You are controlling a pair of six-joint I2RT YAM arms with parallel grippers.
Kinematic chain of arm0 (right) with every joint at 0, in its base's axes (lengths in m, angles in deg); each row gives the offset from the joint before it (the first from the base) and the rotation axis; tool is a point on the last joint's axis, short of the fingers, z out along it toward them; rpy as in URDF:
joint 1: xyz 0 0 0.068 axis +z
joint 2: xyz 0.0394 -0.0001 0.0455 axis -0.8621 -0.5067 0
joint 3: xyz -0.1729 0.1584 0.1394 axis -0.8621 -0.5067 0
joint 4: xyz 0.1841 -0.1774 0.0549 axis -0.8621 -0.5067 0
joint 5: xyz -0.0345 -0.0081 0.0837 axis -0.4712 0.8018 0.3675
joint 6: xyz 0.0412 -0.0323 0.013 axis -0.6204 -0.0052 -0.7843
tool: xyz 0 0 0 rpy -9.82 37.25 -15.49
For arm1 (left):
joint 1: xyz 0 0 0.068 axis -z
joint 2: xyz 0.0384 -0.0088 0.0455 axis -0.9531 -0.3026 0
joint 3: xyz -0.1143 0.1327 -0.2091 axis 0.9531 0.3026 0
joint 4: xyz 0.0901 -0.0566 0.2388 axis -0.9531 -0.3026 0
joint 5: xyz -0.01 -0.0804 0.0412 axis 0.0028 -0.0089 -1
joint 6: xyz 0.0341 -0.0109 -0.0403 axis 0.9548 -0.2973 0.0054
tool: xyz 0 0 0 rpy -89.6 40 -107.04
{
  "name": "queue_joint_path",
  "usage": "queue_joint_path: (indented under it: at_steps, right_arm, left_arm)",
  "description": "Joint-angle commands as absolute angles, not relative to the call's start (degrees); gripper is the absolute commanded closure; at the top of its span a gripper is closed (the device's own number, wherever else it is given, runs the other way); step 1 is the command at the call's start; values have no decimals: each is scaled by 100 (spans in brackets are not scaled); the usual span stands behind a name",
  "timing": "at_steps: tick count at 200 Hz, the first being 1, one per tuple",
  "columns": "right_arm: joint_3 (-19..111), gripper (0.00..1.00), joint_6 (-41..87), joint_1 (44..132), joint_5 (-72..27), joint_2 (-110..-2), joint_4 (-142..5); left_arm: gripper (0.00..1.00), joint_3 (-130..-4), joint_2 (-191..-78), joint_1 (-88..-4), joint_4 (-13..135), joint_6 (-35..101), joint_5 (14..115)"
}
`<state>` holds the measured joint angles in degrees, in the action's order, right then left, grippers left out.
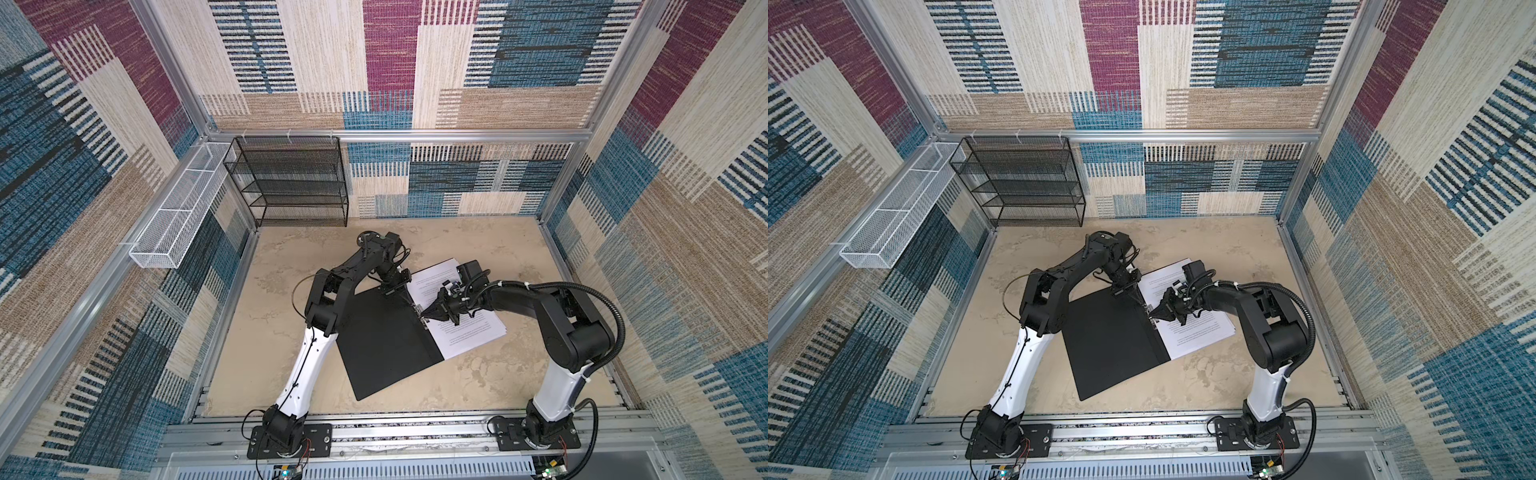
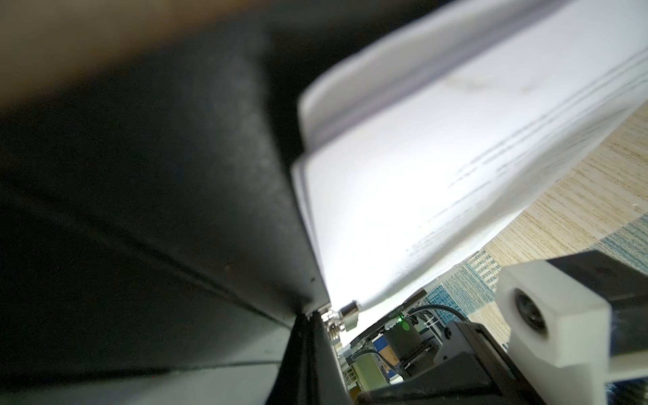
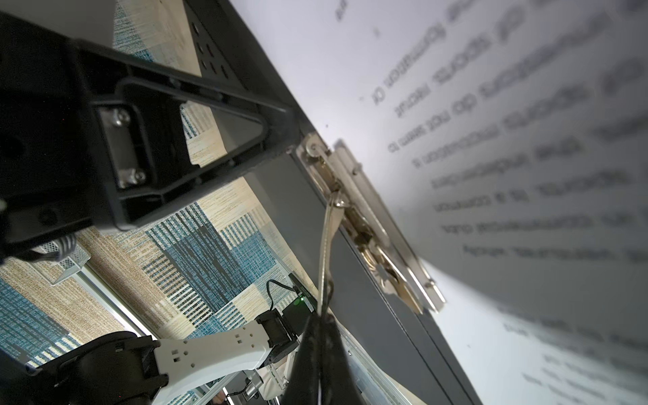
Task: Put the files into the folder
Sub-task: 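Keep pressing the ring clip closed with the right gripper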
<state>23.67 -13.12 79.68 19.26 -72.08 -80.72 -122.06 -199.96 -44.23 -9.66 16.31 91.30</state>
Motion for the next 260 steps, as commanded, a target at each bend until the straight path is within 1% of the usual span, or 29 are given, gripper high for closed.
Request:
queue_joint_path:
  at_steps: [1,19,74,121,169,217,243,260]
  right_arm:
    - [2264,100,-1222,7978,2082,-7104,-7782]
    - [2131,100,-1211,7982,1997,-7059,-7696]
    - [1776,100,-1004,7980,1127,-6874,-7744]
    - [1483,100,-1166,7983,610,-6754,-7578]
    - [1204,100,-1422,7982,373,-6812,-7177]
    - [1146,100,-1568,7979,567,-6945,-6822]
    - [1069,100,-1740,7982,715,-6996,-6572]
    - [996,100,-1849,7987,760,-7037,-6367]
  left_arm:
    - [100,-12106,-20271,-4426,-715,1707,7302]
    - [100,-12115,-20277,-4427,-716,1714,7279]
    - [100,-12105,-20304,-4435,-722,1731,7232]
    - [100,-12096,-20370,-4444,-724,1740,7214]
    - [100,-12115,-20435,-4444,-724,1739,7249]
    - [100,-12425,-20506,-4446,-777,1910,7538]
    - [100,-12758,-20481,-4452,-975,2010,7343]
    - [93,-12754,-20433,-4453,-979,2051,7381]
